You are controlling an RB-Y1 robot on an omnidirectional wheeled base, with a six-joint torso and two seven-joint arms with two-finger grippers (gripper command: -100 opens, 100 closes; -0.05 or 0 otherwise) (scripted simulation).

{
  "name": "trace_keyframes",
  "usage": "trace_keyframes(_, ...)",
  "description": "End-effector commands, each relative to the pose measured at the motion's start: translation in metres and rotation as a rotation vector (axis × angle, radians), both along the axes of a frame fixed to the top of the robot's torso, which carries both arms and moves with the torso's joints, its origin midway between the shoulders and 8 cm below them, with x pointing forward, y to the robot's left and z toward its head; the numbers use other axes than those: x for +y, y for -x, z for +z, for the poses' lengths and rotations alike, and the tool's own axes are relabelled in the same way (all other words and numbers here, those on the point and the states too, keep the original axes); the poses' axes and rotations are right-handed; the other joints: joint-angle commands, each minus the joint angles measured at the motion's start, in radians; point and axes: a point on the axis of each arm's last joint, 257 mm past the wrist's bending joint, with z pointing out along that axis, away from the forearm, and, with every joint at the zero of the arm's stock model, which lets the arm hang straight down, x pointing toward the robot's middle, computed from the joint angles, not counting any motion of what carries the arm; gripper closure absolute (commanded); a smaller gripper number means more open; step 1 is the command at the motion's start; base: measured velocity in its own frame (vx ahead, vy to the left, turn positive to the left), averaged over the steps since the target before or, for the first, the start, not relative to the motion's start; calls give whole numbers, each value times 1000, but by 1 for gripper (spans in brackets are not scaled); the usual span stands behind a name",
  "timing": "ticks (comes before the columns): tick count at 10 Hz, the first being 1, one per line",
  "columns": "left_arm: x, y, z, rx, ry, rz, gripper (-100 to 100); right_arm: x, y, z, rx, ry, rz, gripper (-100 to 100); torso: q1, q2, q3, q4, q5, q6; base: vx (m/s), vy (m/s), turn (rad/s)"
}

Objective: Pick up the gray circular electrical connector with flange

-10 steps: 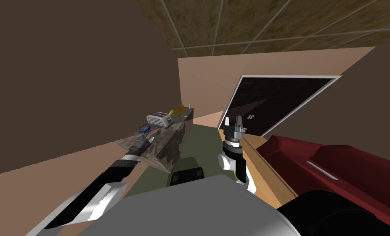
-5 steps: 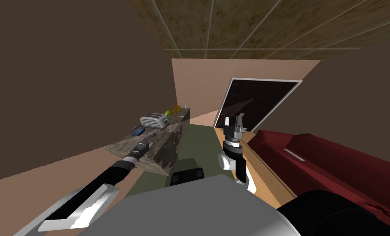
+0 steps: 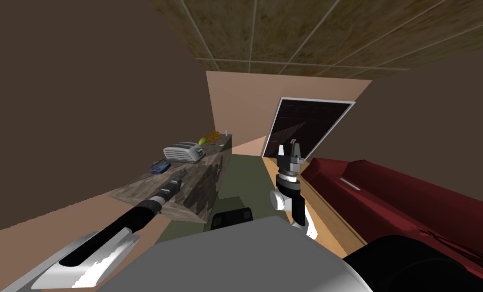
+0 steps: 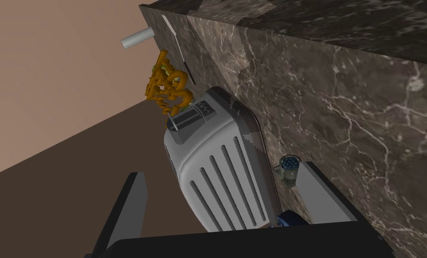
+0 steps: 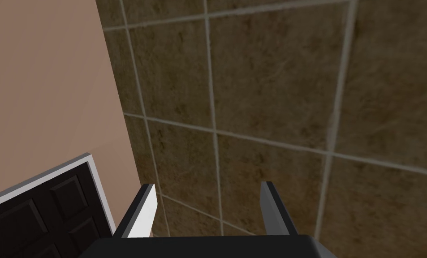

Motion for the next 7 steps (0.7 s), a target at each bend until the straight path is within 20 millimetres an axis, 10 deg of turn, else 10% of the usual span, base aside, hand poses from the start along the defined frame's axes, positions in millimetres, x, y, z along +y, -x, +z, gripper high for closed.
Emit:
trace_keyframes(1,16,3,-18,67,-40,17,-100,0,0,0,0,0,0,0,0,0,0,0,0,0,52,-12,-73)
trace_keyframes(7,79,25,-63,273,-179,92,-100,0,0,0,0,0,0,0,0,-1,-1,0,0,0,71,-11,-115)
